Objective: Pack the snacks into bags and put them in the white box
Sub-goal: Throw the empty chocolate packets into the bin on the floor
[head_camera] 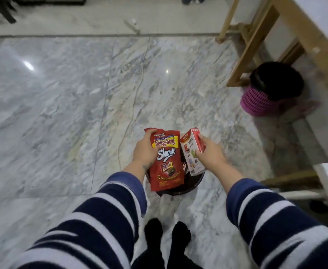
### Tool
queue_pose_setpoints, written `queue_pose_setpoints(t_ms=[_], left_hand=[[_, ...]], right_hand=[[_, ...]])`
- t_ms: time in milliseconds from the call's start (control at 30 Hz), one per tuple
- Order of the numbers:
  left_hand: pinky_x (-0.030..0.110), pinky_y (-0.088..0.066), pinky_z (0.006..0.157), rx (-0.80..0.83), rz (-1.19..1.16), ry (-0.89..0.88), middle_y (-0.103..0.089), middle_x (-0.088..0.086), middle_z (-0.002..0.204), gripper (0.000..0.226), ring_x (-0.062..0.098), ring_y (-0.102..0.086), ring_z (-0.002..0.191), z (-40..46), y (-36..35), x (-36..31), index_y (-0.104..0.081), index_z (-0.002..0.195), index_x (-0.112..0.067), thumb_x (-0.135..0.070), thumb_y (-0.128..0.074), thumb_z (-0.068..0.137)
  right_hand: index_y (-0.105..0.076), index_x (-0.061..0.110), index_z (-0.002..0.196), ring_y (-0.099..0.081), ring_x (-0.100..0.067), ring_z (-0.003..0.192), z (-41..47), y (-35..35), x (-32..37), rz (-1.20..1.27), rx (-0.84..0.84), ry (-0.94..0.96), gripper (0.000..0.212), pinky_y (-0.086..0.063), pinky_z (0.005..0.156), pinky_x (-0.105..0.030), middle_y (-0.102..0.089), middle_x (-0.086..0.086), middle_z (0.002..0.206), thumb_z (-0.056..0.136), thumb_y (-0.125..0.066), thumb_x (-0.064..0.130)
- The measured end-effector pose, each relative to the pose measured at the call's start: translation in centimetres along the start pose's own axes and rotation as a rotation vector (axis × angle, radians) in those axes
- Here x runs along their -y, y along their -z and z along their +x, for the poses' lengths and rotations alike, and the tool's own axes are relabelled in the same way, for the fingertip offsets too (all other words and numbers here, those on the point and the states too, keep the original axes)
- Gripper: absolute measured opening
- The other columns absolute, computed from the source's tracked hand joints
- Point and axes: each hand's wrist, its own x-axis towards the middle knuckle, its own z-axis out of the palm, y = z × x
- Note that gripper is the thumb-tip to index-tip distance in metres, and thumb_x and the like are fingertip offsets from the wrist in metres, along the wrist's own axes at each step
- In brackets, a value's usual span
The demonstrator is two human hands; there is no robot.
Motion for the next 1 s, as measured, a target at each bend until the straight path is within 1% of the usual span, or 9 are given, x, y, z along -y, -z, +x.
queue_pose_setpoints(t_ms=[133,233,300,400,500,567,667,867,1000], left_hand=[[0.027,-0.047,0.077,0.038,0.015,0.091,-0.064,0.010,0.120,0.049,0.025,-0.063,0.099,5.7,-5.6,5.8,-0.044,0.133,-0.021,-0.011,-0.061,0.089],[0.027,-0.047,0.077,0.093,0.029,0.130,-0.062,0.010,0.122,0.051,0.021,-0.061,0.097,9.1,-9.7,10.4,-0.043,0.135,-0.022,-0.012,-0.061,0.089],[0.033,-0.052,0.083,0.150,0.061,0.148,-0.061,0.008,0.124,0.056,0.026,-0.061,0.103,10.6,-11.8,13.1,-0.039,0.139,-0.025,-0.017,-0.062,0.088],[0.046,-0.054,0.086,0.281,0.129,0.224,-0.057,0.009,0.127,0.070,0.033,-0.060,0.110,11.7,-13.4,15.9,-0.027,0.147,-0.031,-0.024,-0.065,0.088],[0.041,-0.047,0.098,0.337,0.211,0.262,-0.053,0.014,0.136,0.071,0.033,-0.054,0.121,11.7,-13.1,16.1,-0.026,0.149,-0.027,-0.022,-0.065,0.089],[0.034,-0.042,0.102,0.361,0.220,0.264,-0.053,0.015,0.136,0.069,0.030,-0.052,0.124,11.2,-11.8,14.3,-0.028,0.149,-0.023,-0.020,-0.064,0.090],[0.033,-0.040,0.102,0.392,0.233,0.238,-0.052,0.014,0.138,0.062,0.028,-0.051,0.127,9.9,-8.9,9.5,-0.032,0.147,-0.018,-0.020,-0.062,0.092],[0.035,-0.043,0.101,0.437,0.354,0.059,-0.055,0.010,0.134,0.053,0.027,-0.053,0.121,6.7,-2.9,-3.7,-0.043,0.139,-0.017,-0.024,-0.062,0.091],[0.036,-0.046,0.098,0.477,0.422,-0.111,-0.056,0.007,0.131,0.050,0.026,-0.055,0.117,4.7,-0.9,-13.2,-0.045,0.137,-0.020,-0.028,-0.062,0.090]], right_hand=[[-0.034,0.028,0.146,-0.057,-0.031,0.116,6.4,-7.2,-4.1,-0.044,0.039,-0.052,0.061,-0.049,0.095,-0.037,-0.060,-0.008,0.131,0.090,-0.058,0.025],[-0.031,0.030,0.147,-0.058,-0.032,0.114,10.3,-12.6,-7.1,-0.031,0.075,-0.093,0.062,-0.050,0.094,-0.041,-0.060,-0.009,0.130,0.091,-0.057,0.026],[-0.026,0.033,0.148,-0.060,-0.032,0.111,12.3,-15.2,-8.7,-0.023,0.119,-0.115,0.064,-0.051,0.092,-0.040,-0.061,-0.010,0.127,0.092,-0.056,0.031],[-0.024,0.033,0.149,-0.058,-0.033,0.113,14.1,-17.2,-10.5,-0.086,0.178,-0.165,0.063,-0.050,0.090,-0.039,-0.060,-0.011,0.127,0.092,-0.052,0.037],[-0.032,0.029,0.146,-0.056,-0.032,0.117,14.2,-16.8,-10.8,-0.116,0.200,-0.181,0.055,-0.049,0.093,-0.039,-0.058,-0.009,0.131,0.094,-0.050,0.036],[-0.036,0.026,0.145,-0.053,-0.031,0.121,13.5,-15.1,-9.8,-0.131,0.203,-0.177,0.051,-0.046,0.093,-0.038,-0.056,-0.008,0.134,0.096,-0.049,0.034],[-0.039,0.026,0.143,-0.052,-0.029,0.124,11.5,-10.8,-7.3,-0.138,0.195,-0.160,0.049,-0.046,0.095,-0.036,-0.055,-0.008,0.136,0.096,-0.048,0.031],[-0.046,0.025,0.138,-0.053,-0.026,0.123,4.9,0.7,-2.8,-0.096,0.189,-0.145,0.044,-0.046,0.098,-0.033,-0.053,-0.005,0.138,0.095,-0.048,0.031],[-0.045,0.022,0.140,-0.056,-0.027,0.118,0.1,8.9,-1.9,-0.072,0.153,-0.220,0.044,-0.047,0.094,-0.033,-0.050,-0.010,0.139,0.096,-0.045,0.029]])
